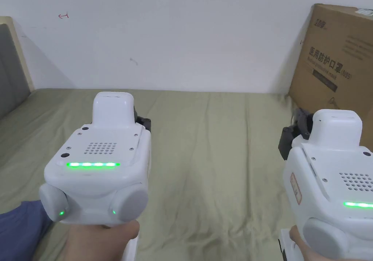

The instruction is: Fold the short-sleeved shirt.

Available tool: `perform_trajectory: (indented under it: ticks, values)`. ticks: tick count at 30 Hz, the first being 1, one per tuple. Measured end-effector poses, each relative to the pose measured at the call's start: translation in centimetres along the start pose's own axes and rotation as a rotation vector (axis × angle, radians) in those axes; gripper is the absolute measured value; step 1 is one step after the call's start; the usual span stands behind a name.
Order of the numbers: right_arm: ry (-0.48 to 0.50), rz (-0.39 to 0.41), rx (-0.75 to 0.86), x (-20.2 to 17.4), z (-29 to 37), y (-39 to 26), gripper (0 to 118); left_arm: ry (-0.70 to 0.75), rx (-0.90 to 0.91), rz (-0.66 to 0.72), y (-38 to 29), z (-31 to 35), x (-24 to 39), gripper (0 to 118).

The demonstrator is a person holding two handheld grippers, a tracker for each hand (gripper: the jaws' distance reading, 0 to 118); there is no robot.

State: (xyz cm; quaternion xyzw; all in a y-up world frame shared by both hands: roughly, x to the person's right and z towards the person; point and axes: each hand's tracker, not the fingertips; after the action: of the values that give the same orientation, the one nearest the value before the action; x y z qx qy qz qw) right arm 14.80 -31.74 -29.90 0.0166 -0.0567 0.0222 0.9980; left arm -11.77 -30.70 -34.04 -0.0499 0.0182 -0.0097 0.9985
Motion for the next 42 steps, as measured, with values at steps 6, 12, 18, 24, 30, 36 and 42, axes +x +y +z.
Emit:
perform_trajectory:
  ticks: [6,12,18,24,30,36,42]
  values:
    - [0.079,0.045,-0.031,-5.0,-1.5,-1.6,0,0.077,-0.028,-0.05,-1.4,1.5,-5.0,0]
    - [0.441,-0.026,-0.114,-17.2,-2.0,-1.7,0,0.411,-0.068,-0.057,-2.5,7.1,-16.8,0]
    - [0.739,-0.012,-0.147,-26.7,0.5,-1.2,0,0.586,-0.101,0.007,-3.8,12.1,-24.1,0]
    - [0.818,0.022,-0.151,-29.5,0.7,-0.9,0,0.583,-0.124,0.011,-4.7,12.0,-25.5,0]
    - [0.87,0.119,-0.335,-33.2,-2.1,-3.0,0,0.416,-0.651,0.131,-9.4,6.0,-31.6,1]
    - [0.924,0.212,-0.381,-34.1,-2.3,-5.8,0,0.215,-1.005,0.623,-19.6,1.2,-37.3,103]
    - [0.919,0.314,-0.427,-34.2,-2.9,-9.6,0,0.269,-1.055,0.532,-24.4,-3.3,-36.6,107]
